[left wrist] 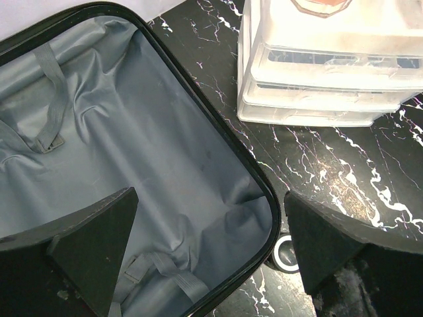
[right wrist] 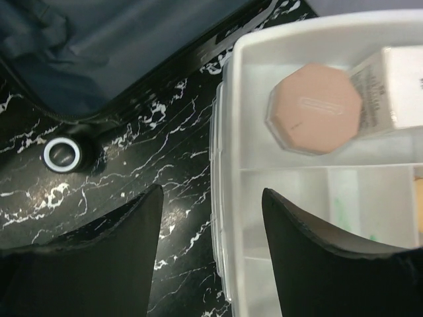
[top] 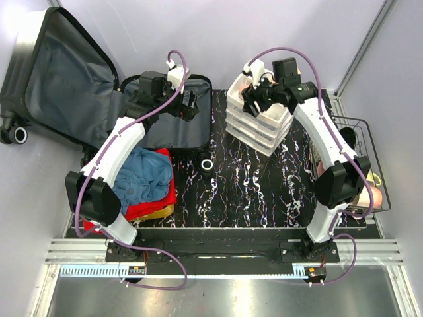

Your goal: Open, take out, and arrange the luggage

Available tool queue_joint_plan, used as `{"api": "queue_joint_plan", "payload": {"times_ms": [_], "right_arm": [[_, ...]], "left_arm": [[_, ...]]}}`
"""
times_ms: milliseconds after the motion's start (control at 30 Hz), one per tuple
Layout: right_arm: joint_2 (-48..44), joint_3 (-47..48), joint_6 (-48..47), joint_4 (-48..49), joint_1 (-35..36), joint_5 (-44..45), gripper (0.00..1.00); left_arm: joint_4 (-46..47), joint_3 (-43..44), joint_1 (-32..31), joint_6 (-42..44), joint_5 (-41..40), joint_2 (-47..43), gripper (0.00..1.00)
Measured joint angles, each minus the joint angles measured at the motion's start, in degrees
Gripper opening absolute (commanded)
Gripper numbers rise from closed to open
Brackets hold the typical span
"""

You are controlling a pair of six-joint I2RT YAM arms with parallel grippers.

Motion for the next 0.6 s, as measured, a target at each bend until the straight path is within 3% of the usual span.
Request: {"api": "queue_joint_plan", "payload": {"times_ms": [233, 400, 600], "right_arm": [[0.42, -1.27, -3.15, -1.22, 1.62, 3.72, 0.65], [2.05, -1.4, -5.05, -1.2, 1.86, 5.6, 0.51], [3.96, -2.25, -6.97, -1.33, 1.92, 8.68, 0.43]], "left_arm": [[-0.24, 0.0, 0.0, 0.2, 0.0, -0.2, 0.99], [-0.48, 0.0, 0.0, 0.31, 0.0, -0.22, 0.99], [-0.57, 0.0, 0.0, 0.33, 0.0, -0.22, 0.99]]}}
